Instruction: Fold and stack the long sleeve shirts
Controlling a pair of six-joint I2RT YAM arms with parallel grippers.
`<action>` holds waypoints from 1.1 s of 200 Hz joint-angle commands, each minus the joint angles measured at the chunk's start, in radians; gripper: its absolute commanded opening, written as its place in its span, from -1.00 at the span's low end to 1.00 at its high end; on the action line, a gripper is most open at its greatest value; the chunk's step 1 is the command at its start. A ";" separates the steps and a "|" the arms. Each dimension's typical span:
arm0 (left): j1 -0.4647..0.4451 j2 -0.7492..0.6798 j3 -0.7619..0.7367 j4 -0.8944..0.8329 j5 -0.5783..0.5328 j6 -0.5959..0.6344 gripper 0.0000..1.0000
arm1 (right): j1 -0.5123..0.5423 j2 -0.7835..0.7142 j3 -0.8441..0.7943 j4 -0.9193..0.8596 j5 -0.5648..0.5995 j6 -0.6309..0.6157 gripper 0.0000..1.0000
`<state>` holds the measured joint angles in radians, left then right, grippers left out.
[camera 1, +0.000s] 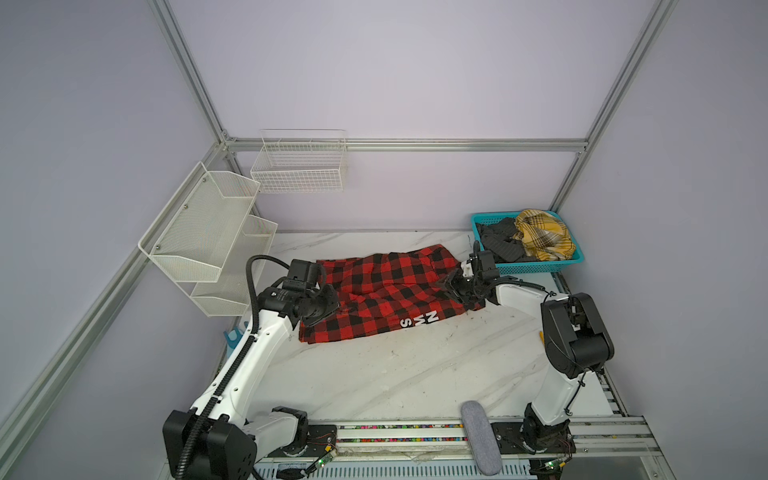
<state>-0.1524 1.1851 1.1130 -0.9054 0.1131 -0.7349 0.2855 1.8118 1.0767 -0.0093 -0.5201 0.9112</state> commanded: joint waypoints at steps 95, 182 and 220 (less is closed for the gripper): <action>0.225 0.203 -0.200 0.266 0.056 0.100 -1.00 | -0.018 0.008 -0.075 0.005 0.093 -0.041 -0.23; 0.261 0.377 -0.207 0.266 -0.004 0.116 -0.30 | 0.011 -0.172 -0.021 -0.223 0.218 -0.172 -0.02; 0.234 0.301 -0.111 0.196 -0.060 0.098 0.08 | 0.056 -0.198 0.099 -0.309 0.288 -0.315 -0.09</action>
<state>0.1024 1.5642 0.9024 -0.6640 0.1196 -0.6392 0.3149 1.6199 1.0992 -0.2234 -0.3092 0.7185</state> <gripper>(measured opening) 0.514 0.478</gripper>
